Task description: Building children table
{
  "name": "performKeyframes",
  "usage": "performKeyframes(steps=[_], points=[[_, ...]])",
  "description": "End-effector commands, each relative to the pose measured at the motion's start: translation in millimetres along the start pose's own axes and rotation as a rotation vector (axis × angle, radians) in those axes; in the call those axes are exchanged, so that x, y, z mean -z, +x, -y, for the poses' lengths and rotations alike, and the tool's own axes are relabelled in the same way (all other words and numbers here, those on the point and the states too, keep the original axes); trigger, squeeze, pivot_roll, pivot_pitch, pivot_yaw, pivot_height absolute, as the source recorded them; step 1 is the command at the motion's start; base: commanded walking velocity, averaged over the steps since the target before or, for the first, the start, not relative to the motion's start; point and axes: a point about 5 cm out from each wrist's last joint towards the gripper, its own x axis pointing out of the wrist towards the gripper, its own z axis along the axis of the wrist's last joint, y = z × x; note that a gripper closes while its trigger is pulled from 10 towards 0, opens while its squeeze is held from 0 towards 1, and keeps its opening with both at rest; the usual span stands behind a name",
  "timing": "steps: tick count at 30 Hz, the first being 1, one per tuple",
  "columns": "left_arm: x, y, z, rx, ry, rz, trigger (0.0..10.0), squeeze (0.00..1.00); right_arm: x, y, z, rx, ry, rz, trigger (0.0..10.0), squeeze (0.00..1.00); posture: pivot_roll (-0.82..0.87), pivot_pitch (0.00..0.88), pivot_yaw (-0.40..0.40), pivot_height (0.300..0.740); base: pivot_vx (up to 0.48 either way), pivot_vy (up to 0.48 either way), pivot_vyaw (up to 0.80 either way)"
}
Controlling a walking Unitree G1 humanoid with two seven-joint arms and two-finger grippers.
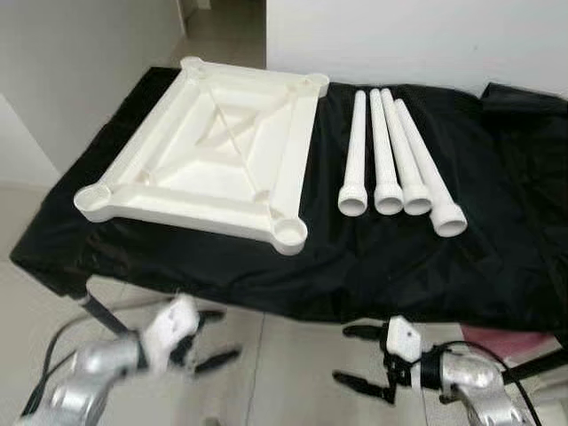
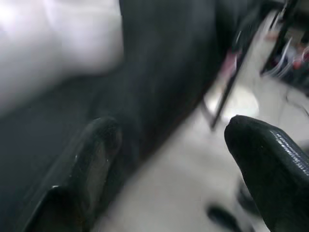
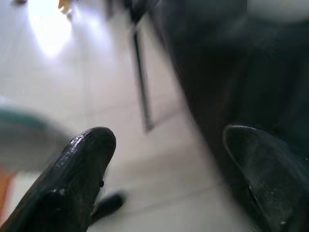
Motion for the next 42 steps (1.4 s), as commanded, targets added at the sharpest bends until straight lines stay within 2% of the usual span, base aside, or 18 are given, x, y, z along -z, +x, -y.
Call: performKeyframes(steps=[1,4,6,7,8,13,21,24,26,28,30,31,32,33,34,37,39,42], points=[[-5,-2.1,1.5,0.095,-0.037,0.027,10.0,0.00,-9,-4.1,8.1,0.062,0.026,0.056,10.0,0.00,-0.03,0.056,0.019,0.740,0.000,0.000,0.00],[-11,-1.0,-2.2,0.086,-0.032,0.044,10.0,0.00,-14,-4.3,12.3,0.085,0.029,0.083,10.0,0.00,-0.03,0.056,0.019,0.740,0.000,0.000,0.00],[-27,2.3,-8.7,0.048,-0.035,0.101,10.0,0.00,-27,-4.2,25.6,0.177,0.017,0.153,10.0,0.00,-0.03,0.053,0.018,0.740,0.000,0.000,0.00],[-27,2.3,-8.7,0.048,-0.035,0.101,10.0,0.00,-27,-4.2,25.6,0.177,0.017,0.153,10.0,0.00,-0.03,0.053,0.018,0.740,0.000,0.000,0.00],[-35,3.8,-11.3,0.023,-0.049,0.137,10.0,0.00,-33,-3.3,33.7,0.238,0.025,0.195,10.0,0.00,-0.04,0.048,0.017,0.740,0.000,0.000,0.00],[-52,6.1,-13.3,-0.019,-0.100,0.183,10.0,0.00,-47,-1.3,43.3,0.337,0.064,0.277,10.0,0.00,-0.04,0.046,0.013,0.740,0.000,0.000,0.00],[-53,9.2,-13.9,-0.068,-0.152,0.190,10.0,0.00,-53,2.0,46.9,0.420,0.109,0.319,10.0,0.00,-0.04,0.047,0.004,0.740,0.000,0.000,0.00],[-50,12.6,-18.3,-0.152,-0.159,0.193,10.0,0.00,-55,2.7,56.0,0.526,0.154,0.342,10.0,0.00,-0.04,0.048,-0.001,0.740,0.000,0.000,0.00],[-47,19.6,-25.2,-0.284,-0.220,0.196,10.0,0.00,-58,2.0,67.6,0.676,0.194,0.360,10.0,0.00,-0.04,0.051,-0.007,0.740,0.000,0.000,0.00],[-47,21.4,-26.5,-0.318,-0.241,0.194,10.0,0.00,-59,1.6,70.2,0.714,0.200,0.365,10.0,0.00,-0.04,0.051,-0.007,0.740,0.000,0.000,0.00],[-49,24.9,-28.5,-0.398,-0.272,0.222,10.0,0.00,-62,0.2,78.4,0.848,0.249,0.388,10.0,0.00,-0.04,0.056,-0.014,0.740,0.000,0.000,0.00],[-49,24.9,-28.5,-0.398,-0.272,0.222,10.0,0.00,-62,0.2,78.4,0.848,0.249,0.388,10.0,0.00,-0.04,0.056,-0.014,0.740,0.000,0.000,0.00],[-52,26.6,-31.9,-0.472,-0.280,0.270,10.0,0.00,-64,2.3,79.8,0.897,0.303,0.410,10.0,0.00,-0.04,0.058,-0.015,0.740,0.000,0.000,0.00],[-52,26.6,-31.9,-0.472,-0.280,0.270,10.0,0.00,-64,2.3,79.8,0.897,0.303,0.410,10.0,0.00,-0.04,0.058,-0.015,0.740,0.000,0.000,0.00],[-54,27.5,-34.1,-0.525,-0.288,0.302,10.0,0.00,-65,4.0,80.2,0.925,0.342,0.424,10.0,0.00,-0.04,0.058,-0.015,0.740,0.000,0.000,0.00],[-55,28.5,-38.1,-0.593,-0.299,0.321,10.0,0.00,-68,4.0,82.3,1.005,0.339,0.423,10.0,0.00,-0.05,0.062,-0.017,0.740,0.000,0.000,0.00],[-54,28.1,-46.1,-0.705,-0.277,0.305,10.0,0.00,-76,1.8,85.4,1.145,0.272,0.427,10.0,0.00,-0.05,0.071,-0.015,0.740,0.000,0.000,0.00],[-53,27.3,-52.2,-0.746,-0.276,0.308,10.0,0.00,-82,5.0,84.7,1.179,0.221,0.424,10.0,0.00,-0.05,0.073,-0.011,0.740,0.000,0.000,0.00]])
